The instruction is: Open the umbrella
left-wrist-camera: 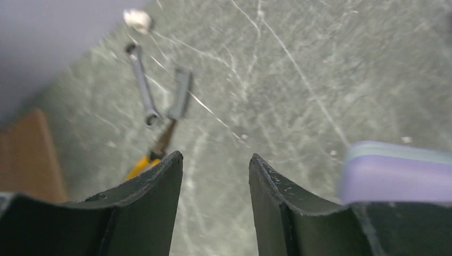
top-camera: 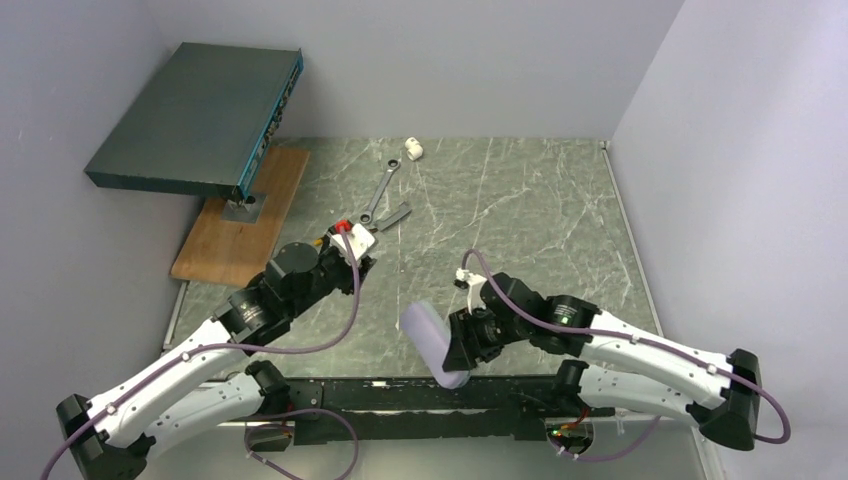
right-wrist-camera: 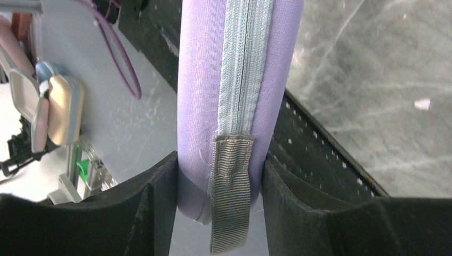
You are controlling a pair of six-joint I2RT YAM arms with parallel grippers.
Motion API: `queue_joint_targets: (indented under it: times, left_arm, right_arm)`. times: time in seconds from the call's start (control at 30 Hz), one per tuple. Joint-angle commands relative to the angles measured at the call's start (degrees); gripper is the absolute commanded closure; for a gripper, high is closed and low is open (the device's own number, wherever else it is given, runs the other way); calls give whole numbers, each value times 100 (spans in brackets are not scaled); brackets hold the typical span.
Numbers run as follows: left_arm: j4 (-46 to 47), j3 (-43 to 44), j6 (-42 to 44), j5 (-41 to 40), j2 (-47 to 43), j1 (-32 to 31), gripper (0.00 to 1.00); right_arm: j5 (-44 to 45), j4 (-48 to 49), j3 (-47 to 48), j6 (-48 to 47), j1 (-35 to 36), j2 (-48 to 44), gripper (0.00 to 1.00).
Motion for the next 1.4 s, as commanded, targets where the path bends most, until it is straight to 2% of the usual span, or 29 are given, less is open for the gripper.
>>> queue_joint_targets:
  times: [0.0, 0.07, 0.2, 0.23, 0.27, 0.33, 0.4, 0.47, 0.6, 0.73, 0.87, 0.93, 1.07, 1.13, 1.27, 1.37]
  left_arm:
    - [-882, 173, -2944, -112, 116, -2, 44]
    - [-1016, -20, -3574, -86, 125, -3, 43]
    - [-808, -591, -4199, 198, -203, 3, 43]
    - [-802, -709, -4297, 224, -314, -2, 43]
    - [-814, -810, -4386, 202, -434, -3, 43]
    - [-814, -984, -4466, 172, -727, 2, 43]
    - [-798, -1095, -4478, 201, -924, -1, 42]
    - [-931, -1093, -4497, 178, -1040, -3, 42]
    - [-1424, -874, -4388, 76, -1062, -4, 42]
    - [-1947, -599, -4187, -63, -1062, -1, 41]
    - [-2384, -341, -4020, -43, -1153, -4, 41]
    - [-2408, -328, -4002, -32, -1300, -9, 41]
    - [-2293, -412, -3970, 76, -1610, -46, 40]
    - [-2288, -439, -3983, -2, -1721, -108, 40]
    - [-2360, -436, -4029, -267, -1827, -311, 40]
    - [-2418, -420, -4056, -470, -1826, -504, 40]
  right_arm:
    - [129, 1781, -244, 202, -173, 466, 100]
    - [-180, 2333, -448, 200, -381, 697, 100]
    - [-940, 2965, -883, 84, -1053, 1251, 100]
    - [-1071, 2897, -919, -32, -1284, 1441, 94]
    - [-1069, 2717, -905, -183, -1489, 1616, 75]
    - [-557, 2038, -647, -523, -1746, 1899, 30]
    - [71, 1473, -354, -737, -1792, 2010, 9]
    - [425, 1138, -127, -791, -1788, 1960, 1]
    - [1211, 405, 385, -859, -1544, 1777, 0]
    - [2244, -132, 854, -550, -633, 1828, 0]
    - [3043, -377, 1224, -61, 225, 2254, 2]
    - [3485, -333, 1340, 108, 569, 2404, 7]
    - [2878, 589, 1099, 99, 768, 2602, 41]
    - [2632, 891, 928, 120, 760, 2757, 51]
    - [2610, 895, 567, 238, 765, 2921, 53]
    - [3145, 499, 316, 334, 695, 2724, 52]
